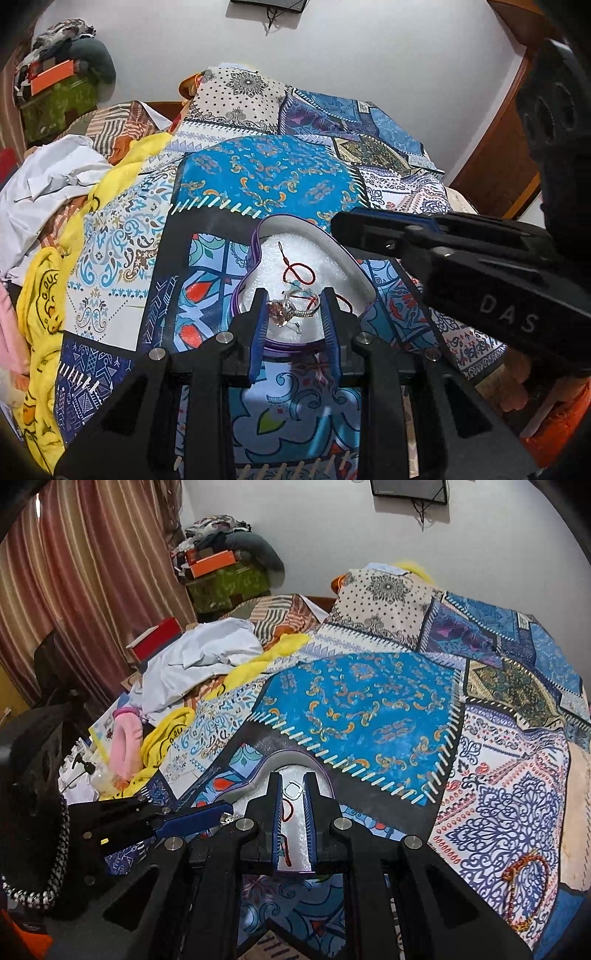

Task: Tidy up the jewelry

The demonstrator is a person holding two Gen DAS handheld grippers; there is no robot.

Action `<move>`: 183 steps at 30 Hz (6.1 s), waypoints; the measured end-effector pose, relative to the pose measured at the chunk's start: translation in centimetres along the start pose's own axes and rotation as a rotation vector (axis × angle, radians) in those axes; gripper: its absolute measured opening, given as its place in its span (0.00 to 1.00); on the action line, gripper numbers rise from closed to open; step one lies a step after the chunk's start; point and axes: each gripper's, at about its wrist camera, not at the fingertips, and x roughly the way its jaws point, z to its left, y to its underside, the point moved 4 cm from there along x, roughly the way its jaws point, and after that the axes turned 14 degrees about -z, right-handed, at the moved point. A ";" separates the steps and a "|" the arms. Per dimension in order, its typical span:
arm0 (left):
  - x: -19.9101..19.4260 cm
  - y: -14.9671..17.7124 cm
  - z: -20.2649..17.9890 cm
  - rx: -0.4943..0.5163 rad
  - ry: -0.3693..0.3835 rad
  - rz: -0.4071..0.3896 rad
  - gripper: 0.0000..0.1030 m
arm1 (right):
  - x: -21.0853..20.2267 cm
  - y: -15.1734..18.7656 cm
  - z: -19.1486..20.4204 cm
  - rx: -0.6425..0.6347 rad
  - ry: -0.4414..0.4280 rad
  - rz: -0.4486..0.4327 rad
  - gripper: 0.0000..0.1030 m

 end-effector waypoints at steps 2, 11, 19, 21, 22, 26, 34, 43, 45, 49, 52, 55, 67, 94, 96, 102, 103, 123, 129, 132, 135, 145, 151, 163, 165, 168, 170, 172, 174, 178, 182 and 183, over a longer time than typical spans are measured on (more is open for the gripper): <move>0.0 0.0 0.0 -0.003 0.000 -0.001 0.27 | 0.3 0.2 -0.1 0.006 -0.004 0.013 0.09; -1.0 -0.4 -0.3 0.009 -0.011 -0.013 0.27 | 0.0 0.2 -0.3 0.039 -0.011 0.036 0.23; -2.8 -1.6 -0.9 0.032 -0.029 -0.045 0.27 | -2.3 -0.8 -0.3 0.023 0.019 -0.020 0.24; -3.2 -1.9 -1.1 0.037 -0.035 -0.054 0.27 | -3.1 -1.0 -0.4 0.016 0.033 -0.037 0.24; -3.4 -2.1 -1.3 0.040 -0.037 -0.059 0.27 | -3.5 -1.2 -0.5 0.015 0.037 -0.044 0.24; -4.4 -2.6 -2.0 0.054 -0.045 -0.078 0.27 | -5.1 -1.4 -1.0 0.020 0.052 -0.072 0.24; -5.7 -3.3 -4.6 0.091 -0.040 -0.100 0.27 | -8.6 -1.1 -2.7 0.030 0.094 -0.121 0.24; -5.8 -3.5 -8.2 0.144 -0.024 -0.102 0.27 | -12.1 0.1 -6.0 0.074 0.151 -0.158 0.25; -5.5 -3.6 -9.0 0.155 -0.023 -0.099 0.28 | -12.8 0.4 -6.9 0.086 0.169 -0.166 0.25; -4.8 -3.6 -10.5 0.163 -0.014 -0.090 0.28 | -14.2 1.3 -8.8 0.112 0.197 -0.176 0.25; -4.0 -3.5 -11.7 0.169 -0.005 -0.080 0.29 | -15.1 1.9 -10.1 0.125 0.219 -0.178 0.25; -2.9 -3.2 -12.6 0.176 0.000 -0.063 0.29 | -15.7 2.6 -11.6 0.145 0.240 -0.173 0.25; 2.3 0.2 -14.8 0.197 0.048 0.069 0.29 | -14.9 6.0 -15.8 0.215 0.272 -0.086 0.25; 5.2 1.5 -15.3 0.235 0.099 0.085 0.29 | -10.4 5.7 -14.2 0.129 0.200 0.012 0.51; 5.1 1.5 -15.3 0.237 0.102 0.083 0.29 | -10.1 5.6 -14.0 0.115 0.197 0.016 0.51; 5.1 1.6 -15.2 0.241 0.105 0.077 0.29 | -9.5 5.3 -14.9 0.148 0.199 0.026 0.51; 5.1 1.6 -15.2 0.241 0.105 0.076 0.28 | -9.3 5.3 -15.0 0.150 0.200 0.030 0.51; 4.5 1.2 -16.1 0.240 0.123 0.063 0.24 | -9.1 5.5 -14.9 0.122 0.205 0.007 0.10; 3.2 0.2 -16.5 0.244 0.125 0.033 0.24 | -10.6 4.8 -14.6 0.128 0.216 -0.037 0.10; 2.3 -0.4 -16.7 0.246 0.126 0.010 0.24 | -11.4 4.1 -14.2 0.126 0.217 -0.061 0.10; 1.4 -1.0 -16.7 0.244 0.123 -0.011 0.24 | -12.3 3.2 -13.6 0.120 0.216 -0.088 0.10; -2.1 -2.7 -15.3 0.218 0.101 -0.080 0.24 | -15.1 0.5 -9.9 0.075 0.194 -0.170 0.10; -4.2 -3.5 -13.7 0.202 0.084 -0.113 0.24 | -15.6 -0.6 -7.2 0.044 0.174 -0.196 0.10; -6.7 -4.0 -10.0 0.174 0.037 -0.153 0.24 | -13.8 -1.4 -2.8 0.011 0.111 -0.192 0.10; -6.9 -4.0 -9.1 0.167 0.023 -0.154 0.24 | -13.4 -1.6 -2.4 0.013 0.099 -0.191 0.10; -6.9 -4.1 -7.8 0.157 0.002 -0.153 0.24 | -12.2 -1.8 -1.9 0.023 0.079 -0.182 0.10; -6.7 -4.0 -6.8 0.151 -0.013 -0.150 0.24 | -11.5 -1.9 -1.6 0.024 0.070 -0.173 0.10; -6.6 -3.9 -6.1 0.147 -0.026 -0.146 0.24 | -10.9 -2.0 -1.2 0.021 0.063 -0.164 0.10; -6.2 -3.7 -5.2 0.142 -0.040 -0.137 0.24 | -10.2 -2.1 -0.9 0.016 0.058 -0.155 0.10; -5.5 -3.4 -3.9 0.129 -0.061 -0.123 0.24 | -9.0 -2.1 -0.5 0.015 0.047 -0.139 0.10; -4.3 -2.9 -2.6 0.113 -0.076 -0.099 0.24 | -7.3 -1.9 -0.2 0.009 0.034 -0.109 0.10; -4.0 -2.8 -2.4 0.110 -0.077 -0.092 0.24 | -6.9 -1.9 -0.1 0.007 0.031 -0.102 0.10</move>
